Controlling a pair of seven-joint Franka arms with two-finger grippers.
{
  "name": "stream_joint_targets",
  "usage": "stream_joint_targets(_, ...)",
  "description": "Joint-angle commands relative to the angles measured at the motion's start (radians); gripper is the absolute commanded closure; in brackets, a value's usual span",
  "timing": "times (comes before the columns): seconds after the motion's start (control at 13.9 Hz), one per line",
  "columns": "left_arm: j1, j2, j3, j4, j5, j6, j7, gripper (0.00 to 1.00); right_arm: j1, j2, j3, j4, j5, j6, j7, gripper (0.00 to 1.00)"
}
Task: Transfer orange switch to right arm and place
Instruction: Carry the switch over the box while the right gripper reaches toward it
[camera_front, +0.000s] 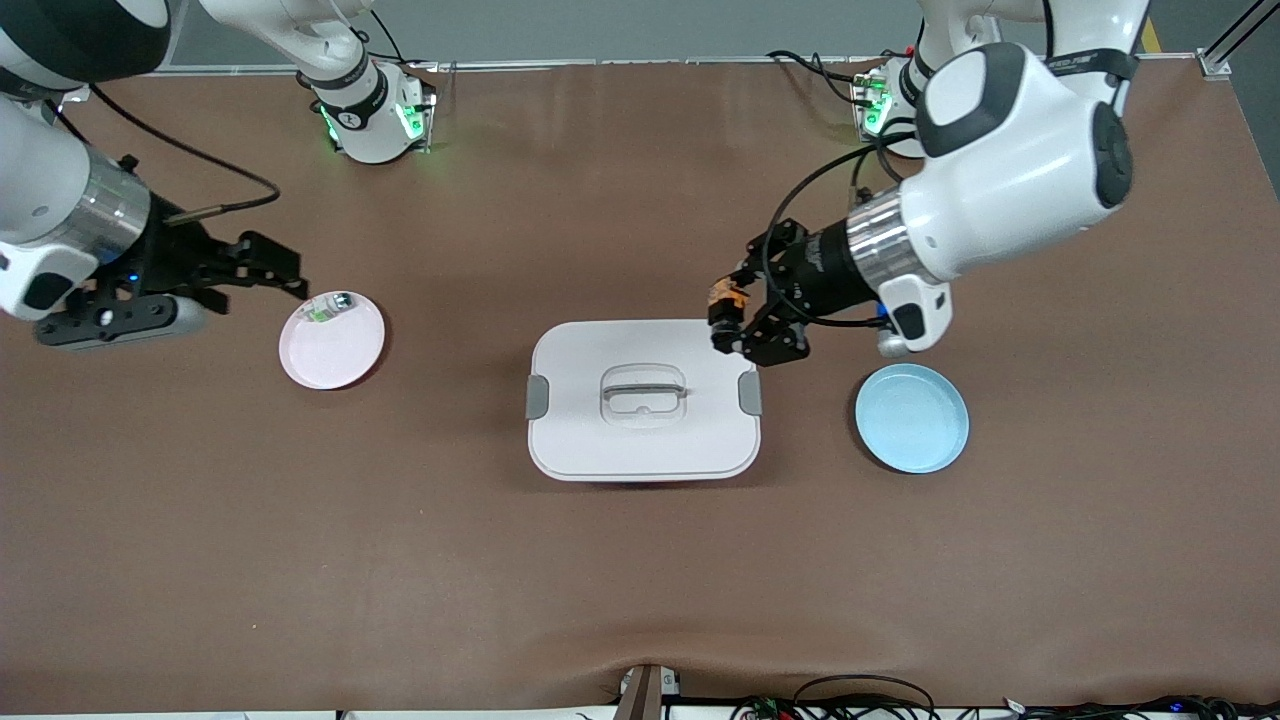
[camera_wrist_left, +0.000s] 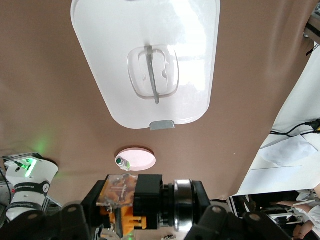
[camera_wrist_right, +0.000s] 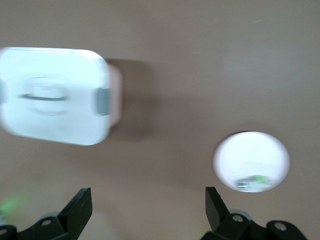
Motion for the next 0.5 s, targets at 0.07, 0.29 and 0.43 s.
stream_joint_targets(0.07,-0.076,0.041,0.002,0.037,0.077,0.089,-0.111,0.76,0.016,-0.005,-0.006,-0.013,0.193,0.051,0.123,0.00)
stream_joint_targets(0.29,-0.123,0.060,0.006,0.043,0.083,0.175,-0.125,0.76,0.055,-0.028,-0.006,-0.126,0.305,0.183,0.134,0.00)
stream_joint_targets(0.43,-0.145,0.064,0.008,0.052,0.088,0.202,-0.145,0.76,0.095,-0.075,-0.005,-0.241,0.373,0.324,0.146,0.00)
